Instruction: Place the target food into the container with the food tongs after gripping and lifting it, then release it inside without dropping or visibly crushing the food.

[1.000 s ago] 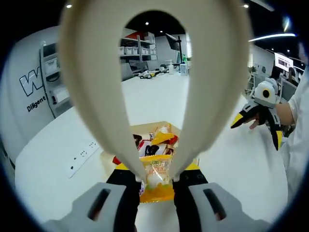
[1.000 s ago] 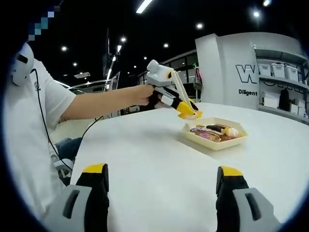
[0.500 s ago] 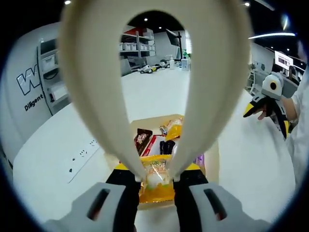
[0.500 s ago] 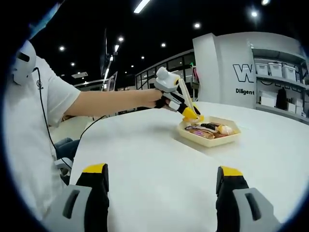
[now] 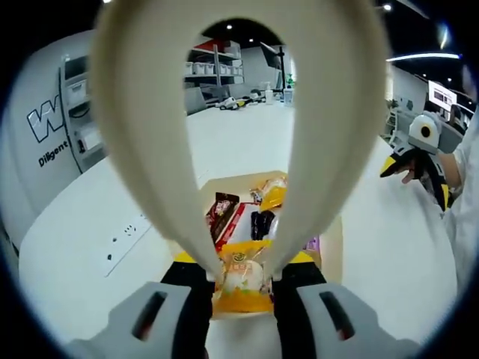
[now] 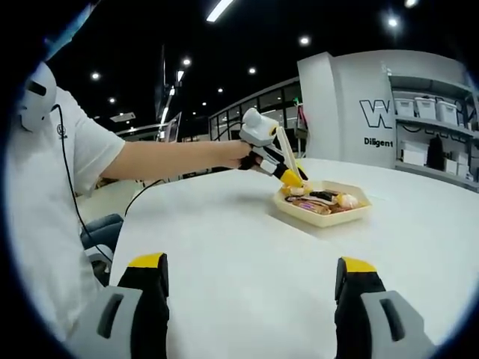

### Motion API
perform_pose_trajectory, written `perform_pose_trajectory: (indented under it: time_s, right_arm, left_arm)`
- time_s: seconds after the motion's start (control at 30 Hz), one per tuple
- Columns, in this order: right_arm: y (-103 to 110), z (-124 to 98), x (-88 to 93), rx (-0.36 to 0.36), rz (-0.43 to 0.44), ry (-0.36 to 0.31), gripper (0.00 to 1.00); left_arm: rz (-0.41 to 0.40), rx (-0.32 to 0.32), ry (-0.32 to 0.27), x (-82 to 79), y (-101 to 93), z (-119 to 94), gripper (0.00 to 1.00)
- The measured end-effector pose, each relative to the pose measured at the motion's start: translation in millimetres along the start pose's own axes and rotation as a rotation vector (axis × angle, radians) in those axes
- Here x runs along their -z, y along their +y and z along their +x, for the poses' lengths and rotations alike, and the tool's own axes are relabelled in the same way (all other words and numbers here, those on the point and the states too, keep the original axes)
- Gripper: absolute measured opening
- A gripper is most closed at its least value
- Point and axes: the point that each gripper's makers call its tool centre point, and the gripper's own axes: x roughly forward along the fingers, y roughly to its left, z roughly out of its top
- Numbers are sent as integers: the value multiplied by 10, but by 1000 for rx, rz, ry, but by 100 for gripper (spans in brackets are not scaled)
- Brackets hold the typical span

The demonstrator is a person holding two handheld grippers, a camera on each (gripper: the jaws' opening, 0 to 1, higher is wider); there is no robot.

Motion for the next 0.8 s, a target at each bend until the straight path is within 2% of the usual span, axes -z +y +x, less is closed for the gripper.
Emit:
perform_pose_trajectory:
  time_s: [0.3,0.8]
  right_arm:
    - [26,-23,-10,5,-3,-3,93]
    - [44,12,12,1,2,-2,92]
  left_arm:
    - [-9,-15,-48,-62,-160,-198,28]
    - [-43,-36,-97,80,-554,-587,28]
